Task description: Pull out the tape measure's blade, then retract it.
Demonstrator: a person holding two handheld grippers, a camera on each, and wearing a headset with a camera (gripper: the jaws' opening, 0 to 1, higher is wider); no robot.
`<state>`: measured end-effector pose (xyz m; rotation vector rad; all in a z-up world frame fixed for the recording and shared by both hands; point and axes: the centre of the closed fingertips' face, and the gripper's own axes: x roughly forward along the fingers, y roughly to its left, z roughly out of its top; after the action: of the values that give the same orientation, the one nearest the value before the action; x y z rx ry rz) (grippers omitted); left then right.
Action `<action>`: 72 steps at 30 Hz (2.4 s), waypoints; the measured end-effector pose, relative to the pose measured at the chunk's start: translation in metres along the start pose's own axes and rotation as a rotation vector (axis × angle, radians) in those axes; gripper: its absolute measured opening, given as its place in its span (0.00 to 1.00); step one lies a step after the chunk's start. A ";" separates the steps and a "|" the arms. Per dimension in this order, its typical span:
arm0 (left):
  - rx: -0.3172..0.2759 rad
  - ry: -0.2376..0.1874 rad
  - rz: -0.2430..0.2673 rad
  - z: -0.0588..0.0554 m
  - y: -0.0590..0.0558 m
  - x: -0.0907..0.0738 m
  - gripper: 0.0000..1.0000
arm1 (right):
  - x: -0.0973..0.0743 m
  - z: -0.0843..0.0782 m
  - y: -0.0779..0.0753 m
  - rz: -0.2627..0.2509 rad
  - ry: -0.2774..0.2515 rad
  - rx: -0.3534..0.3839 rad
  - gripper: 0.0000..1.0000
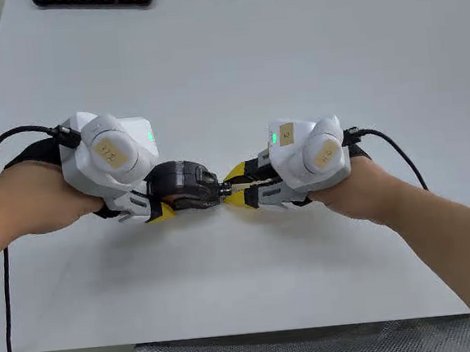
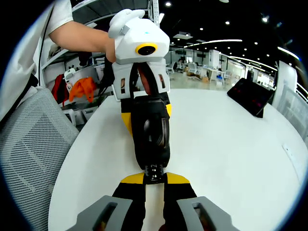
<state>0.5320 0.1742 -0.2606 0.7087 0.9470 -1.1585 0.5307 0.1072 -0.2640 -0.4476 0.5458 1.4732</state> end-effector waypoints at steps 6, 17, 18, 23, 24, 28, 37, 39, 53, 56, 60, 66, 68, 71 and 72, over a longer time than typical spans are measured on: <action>-0.003 0.000 0.002 0.000 -0.001 0.000 0.29 | -0.007 -0.006 -0.001 -0.002 0.012 -0.001 0.10; -0.004 0.004 0.001 0.000 -0.001 0.001 0.29 | -0.019 -0.014 -0.002 -0.008 0.027 0.000 0.09; -0.004 0.004 0.001 0.000 -0.001 0.001 0.29 | -0.020 -0.015 -0.002 -0.009 0.028 0.000 0.09; -0.004 0.004 0.001 0.000 -0.001 0.001 0.29 | -0.024 -0.018 -0.003 -0.012 0.033 0.003 0.09; -0.004 0.004 0.001 0.000 -0.001 0.001 0.29 | -0.025 -0.018 -0.003 -0.013 0.033 0.003 0.09; -0.003 0.005 0.000 0.000 -0.001 0.002 0.29 | -0.029 -0.021 -0.002 -0.015 0.038 0.006 0.09; -0.002 0.005 -0.001 0.000 -0.002 0.002 0.29 | -0.036 -0.028 -0.002 -0.022 0.048 0.015 0.09; -0.002 0.004 -0.001 0.000 -0.002 0.002 0.29 | -0.038 -0.030 -0.003 -0.023 0.050 0.015 0.09; -0.002 0.005 -0.002 0.000 -0.002 0.002 0.29 | -0.049 -0.039 -0.002 -0.039 0.062 0.024 0.09; -0.001 0.005 -0.001 0.000 -0.002 0.002 0.29 | -0.051 -0.040 -0.002 -0.043 0.062 0.026 0.09; 0.000 0.005 -0.001 0.000 -0.002 0.002 0.29 | -0.055 -0.041 -0.001 -0.047 0.065 0.028 0.09; -0.001 0.004 -0.003 0.000 -0.002 0.002 0.29 | -0.063 -0.047 -0.002 -0.056 0.071 0.034 0.09; 0.000 0.004 -0.003 0.000 -0.002 0.002 0.29 | -0.066 -0.048 -0.002 -0.060 0.071 0.038 0.09; 0.000 0.004 -0.003 0.000 -0.002 0.002 0.29 | -0.068 -0.050 -0.001 -0.064 0.074 0.040 0.09; 0.001 0.004 -0.003 0.000 -0.002 0.002 0.29 | -0.069 -0.050 -0.001 -0.065 0.077 0.039 0.09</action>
<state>0.5303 0.1724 -0.2623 0.7107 0.9516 -1.1607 0.5271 0.0214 -0.2632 -0.4884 0.6143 1.3852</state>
